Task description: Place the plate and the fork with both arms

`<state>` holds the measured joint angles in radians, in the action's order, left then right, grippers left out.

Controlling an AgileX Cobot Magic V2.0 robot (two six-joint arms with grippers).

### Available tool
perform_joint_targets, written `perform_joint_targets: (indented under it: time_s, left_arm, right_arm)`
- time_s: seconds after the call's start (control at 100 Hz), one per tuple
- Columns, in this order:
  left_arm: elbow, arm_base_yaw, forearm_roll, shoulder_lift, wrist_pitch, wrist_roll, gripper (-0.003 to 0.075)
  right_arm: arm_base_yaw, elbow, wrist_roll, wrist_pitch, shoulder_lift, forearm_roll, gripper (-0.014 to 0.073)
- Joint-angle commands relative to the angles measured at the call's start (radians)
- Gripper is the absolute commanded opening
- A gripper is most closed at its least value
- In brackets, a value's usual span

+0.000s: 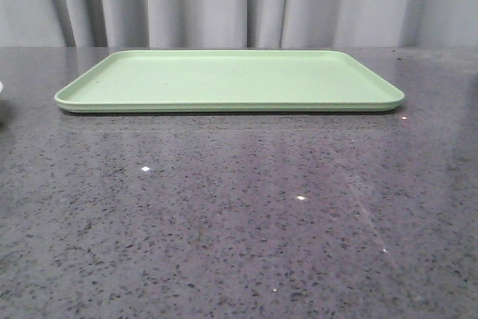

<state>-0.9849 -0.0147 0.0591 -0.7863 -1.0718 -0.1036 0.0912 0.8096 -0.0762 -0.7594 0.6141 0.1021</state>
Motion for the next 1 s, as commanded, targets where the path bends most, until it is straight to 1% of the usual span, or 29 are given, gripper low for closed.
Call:
perform_joint_targets:
  time_s: [0.0, 0.01, 0.03, 0.04, 0.08, 0.13, 0.18, 0.32, 0.78, 0.84, 0.99]
  left_arm:
    - [-0.032, -0.001, 0.015, -0.002, 0.042, 0.012, 0.0302]
    - [-0.032, -0.001, 0.015, -0.002, 0.040, 0.012, 0.0337]
    - [-0.032, -0.001, 0.015, -0.002, 0.036, 0.012, 0.0372]
    - [-0.032, -0.001, 0.015, -0.002, 0.035, 0.012, 0.0407]
    - [-0.032, -0.001, 0.015, -0.002, 0.026, 0.012, 0.0505]
    - [-0.032, -0.001, 0.015, -0.002, 0.020, 0.012, 0.0588]
    - [-0.032, -0.001, 0.015, -0.002, 0.020, 0.012, 0.0625]
    - [-0.032, -0.001, 0.012, -0.002, 0.005, 0.012, 0.0617]
    - [-0.032, -0.001, 0.010, -0.002, 0.024, 0.012, 0.0617]
    - [-0.032, -0.001, -0.012, -0.002, 0.024, 0.012, 0.0617]
    - [-0.032, -0.001, -0.144, -0.010, 0.034, 0.012, 0.0617]
  right_arm:
    - [-0.003, 0.034, -0.007, 0.059, 0.009, -0.007, 0.0234]
    - [-0.003, 0.034, -0.007, 0.059, 0.009, -0.007, 0.0246]
    - [-0.003, 0.034, -0.007, 0.059, 0.009, -0.007, 0.0277]
    - [-0.003, 0.034, -0.007, 0.060, 0.009, -0.007, 0.0296]
    - [-0.003, 0.034, -0.007, 0.064, 0.009, -0.007, 0.0334]
    - [-0.003, 0.034, -0.007, 0.065, 0.009, -0.007, 0.0363]
    - [-0.003, 0.034, -0.007, 0.068, 0.009, -0.007, 0.0367]
    - [-0.003, 0.034, -0.007, 0.067, 0.009, -0.007, 0.0367]
    - [-0.003, 0.034, -0.007, 0.064, 0.009, -0.007, 0.0367]
    - [-0.003, 0.034, -0.007, 0.064, 0.009, -0.007, 0.0367]
    - [-0.003, 0.034, -0.007, 0.064, 0.009, -0.007, 0.0367]
